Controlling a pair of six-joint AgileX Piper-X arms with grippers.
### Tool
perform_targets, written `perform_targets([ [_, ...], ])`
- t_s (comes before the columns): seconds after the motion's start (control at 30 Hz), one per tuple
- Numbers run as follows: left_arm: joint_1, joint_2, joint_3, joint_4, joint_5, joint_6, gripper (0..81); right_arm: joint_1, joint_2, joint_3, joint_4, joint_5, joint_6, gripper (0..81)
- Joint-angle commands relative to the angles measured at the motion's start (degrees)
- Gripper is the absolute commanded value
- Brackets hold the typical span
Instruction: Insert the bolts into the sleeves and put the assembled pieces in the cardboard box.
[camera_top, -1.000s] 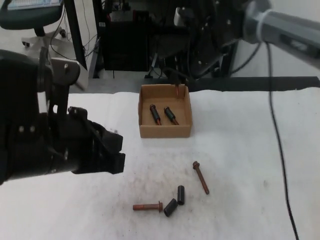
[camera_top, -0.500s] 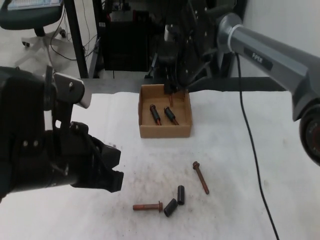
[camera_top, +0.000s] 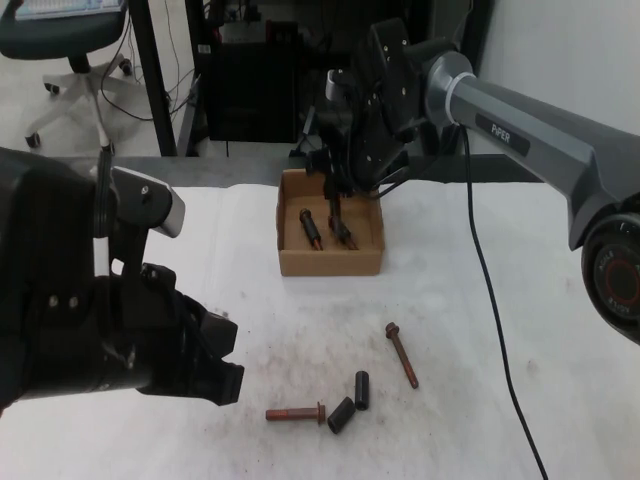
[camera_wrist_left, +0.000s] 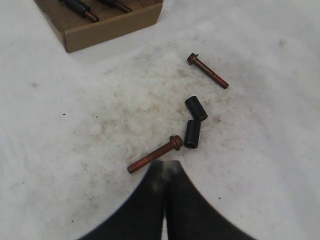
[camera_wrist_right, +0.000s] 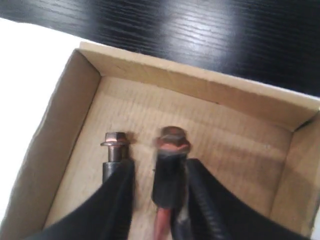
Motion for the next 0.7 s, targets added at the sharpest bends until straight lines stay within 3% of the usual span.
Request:
perform_targets([
  [0.0, 0.1, -0.4, 0.0, 0.1, -0.3, 0.0, 0.1, -0.1, -0.8, -0.7, -0.4, 0.1, -0.2, 36.7],
  [0.17, 0.1, -0.4, 0.0, 0.2, -0.3, 0.0, 0.1, -0.1, -1.4, -0.7, 2.2, 0.1, -0.7, 31.6],
  [0.33, 0.1, -0.4, 0.0, 0.3, -0.3, 0.0, 0.1, -0.1, -4.7, -0.7, 16.9, 4.0, -5.5, 18.0],
  [0.5, 0.1, -0.4, 0.0, -0.2, -0.3, 1.6, 0.1, -0.1, -8.0, -0.2, 31.9, 5.6, -7.1, 17.5],
  [0.67, 0.1, -0.4, 0.0, -1.1, -0.3, 5.2, 0.1, 0.6, -10.5, 4.7, 33.8, 5.6, -7.0, 17.7],
])
